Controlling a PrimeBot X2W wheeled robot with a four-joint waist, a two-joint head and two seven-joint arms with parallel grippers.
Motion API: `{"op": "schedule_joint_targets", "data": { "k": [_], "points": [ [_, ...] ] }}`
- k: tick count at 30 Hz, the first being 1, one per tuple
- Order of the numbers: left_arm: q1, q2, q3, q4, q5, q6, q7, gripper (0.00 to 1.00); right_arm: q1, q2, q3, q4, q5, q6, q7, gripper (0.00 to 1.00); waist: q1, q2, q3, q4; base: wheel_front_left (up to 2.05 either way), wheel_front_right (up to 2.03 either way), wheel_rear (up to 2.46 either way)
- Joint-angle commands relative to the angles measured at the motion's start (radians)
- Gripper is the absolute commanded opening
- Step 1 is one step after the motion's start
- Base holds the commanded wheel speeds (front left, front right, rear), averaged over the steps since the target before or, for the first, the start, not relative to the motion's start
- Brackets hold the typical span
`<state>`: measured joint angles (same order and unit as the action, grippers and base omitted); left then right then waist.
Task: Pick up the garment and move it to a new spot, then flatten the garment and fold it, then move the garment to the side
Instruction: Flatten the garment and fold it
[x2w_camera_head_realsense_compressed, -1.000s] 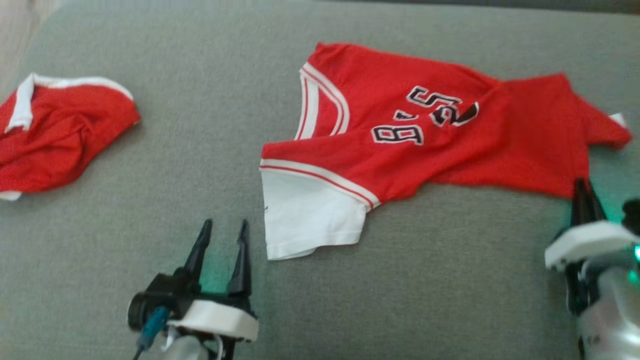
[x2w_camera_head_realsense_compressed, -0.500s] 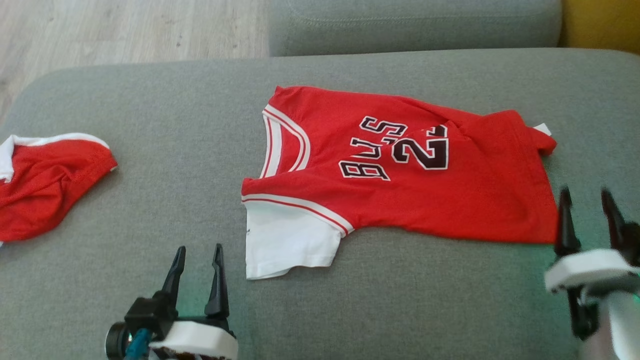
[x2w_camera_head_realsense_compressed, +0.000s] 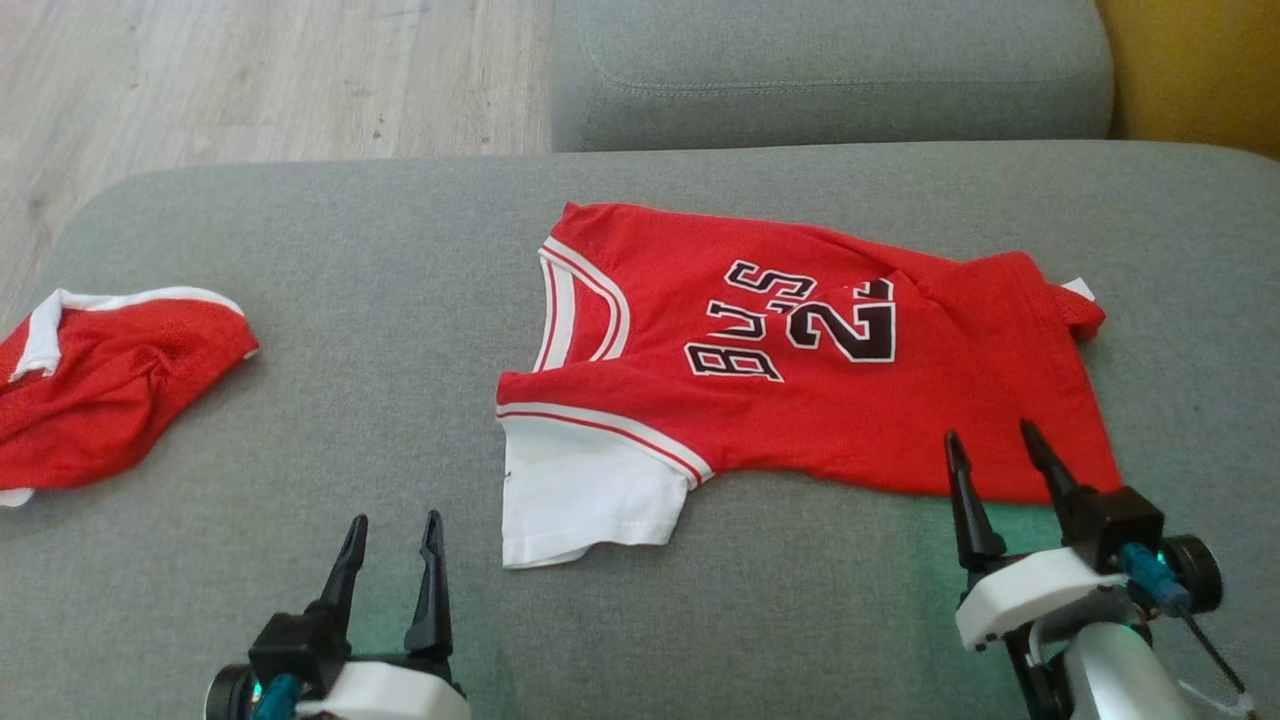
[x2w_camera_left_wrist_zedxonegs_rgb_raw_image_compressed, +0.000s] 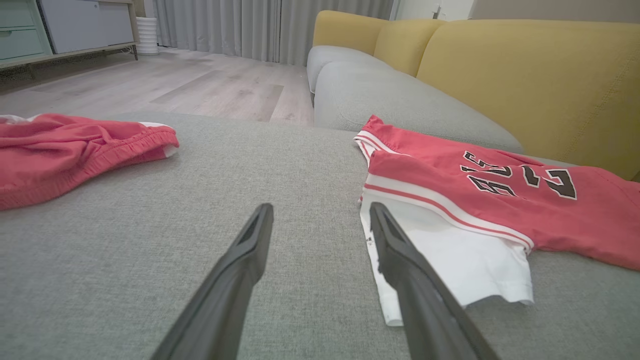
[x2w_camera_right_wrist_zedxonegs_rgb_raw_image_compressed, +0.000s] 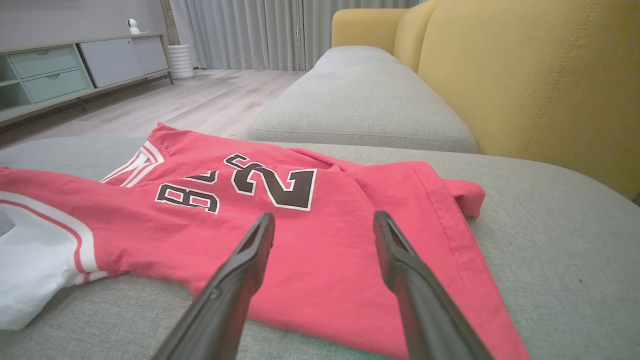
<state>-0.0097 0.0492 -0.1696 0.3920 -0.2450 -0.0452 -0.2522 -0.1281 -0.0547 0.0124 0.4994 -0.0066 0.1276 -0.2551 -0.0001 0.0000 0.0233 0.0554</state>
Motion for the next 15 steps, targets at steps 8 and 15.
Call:
{"op": "schedule_joint_targets", "data": {
  "k": [8,15],
  "points": [
    [-0.026,0.001,0.005,-0.014,-0.001,-0.02,-0.01,1.0,-0.035,0.001,0.041,-0.009,0.028,0.003,-0.007,1.0,0.0001,0.0,0.007,-0.005,0.0,0.0,0.0],
    [-0.083,0.001,-0.108,0.097,-0.102,-0.067,-0.01,1.0,-0.055,-0.003,0.05,0.0,0.037,0.003,-0.007,1.0,0.0001,0.0,0.059,-0.036,0.0,0.0,0.0]
  ]
}}
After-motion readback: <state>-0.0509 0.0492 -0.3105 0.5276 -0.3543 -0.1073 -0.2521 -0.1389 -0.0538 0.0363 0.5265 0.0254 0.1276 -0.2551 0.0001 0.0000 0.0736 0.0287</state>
